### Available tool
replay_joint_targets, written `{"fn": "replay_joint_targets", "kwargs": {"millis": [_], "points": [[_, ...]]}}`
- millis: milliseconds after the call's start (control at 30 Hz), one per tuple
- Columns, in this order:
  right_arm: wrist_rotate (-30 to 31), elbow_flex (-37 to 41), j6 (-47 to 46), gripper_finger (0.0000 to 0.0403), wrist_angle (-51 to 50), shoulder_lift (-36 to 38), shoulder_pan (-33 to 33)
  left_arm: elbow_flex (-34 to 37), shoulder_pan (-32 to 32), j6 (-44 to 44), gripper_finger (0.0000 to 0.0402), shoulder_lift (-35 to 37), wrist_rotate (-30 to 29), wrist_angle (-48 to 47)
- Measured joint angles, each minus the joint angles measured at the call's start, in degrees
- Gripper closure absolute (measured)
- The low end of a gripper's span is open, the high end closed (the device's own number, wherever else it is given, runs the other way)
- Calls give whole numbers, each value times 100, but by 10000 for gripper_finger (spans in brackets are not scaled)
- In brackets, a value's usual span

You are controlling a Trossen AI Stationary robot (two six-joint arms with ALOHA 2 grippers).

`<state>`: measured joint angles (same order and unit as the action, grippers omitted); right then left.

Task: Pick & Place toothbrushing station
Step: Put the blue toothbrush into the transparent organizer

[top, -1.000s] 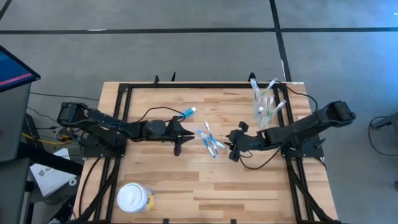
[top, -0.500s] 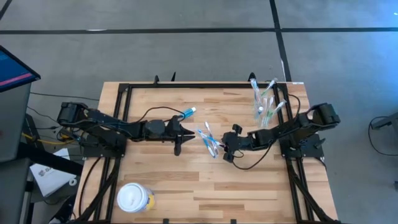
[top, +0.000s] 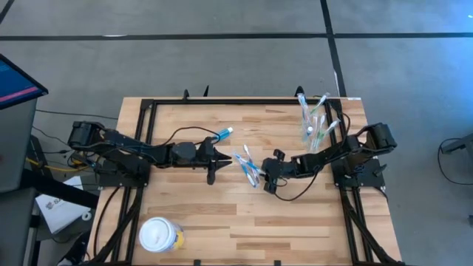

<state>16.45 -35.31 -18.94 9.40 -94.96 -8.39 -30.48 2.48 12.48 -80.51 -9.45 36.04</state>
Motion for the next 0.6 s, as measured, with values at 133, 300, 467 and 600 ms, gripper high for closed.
{"fn": "replay_joint_targets", "kwargs": {"millis": [133,300,467,600], "points": [[-147,2,-11,304,-8,0,-3,0,0,1,327,0,2,2],[-146,2,-8,384,-5,0,-2,0,0,1,327,0,2,2],[-158,-2,-57,396,40,13,-2,0,0,1,327,0,4,2],[-145,2,-55,402,-29,142,9,0,0,1,327,0,20,2]]}}
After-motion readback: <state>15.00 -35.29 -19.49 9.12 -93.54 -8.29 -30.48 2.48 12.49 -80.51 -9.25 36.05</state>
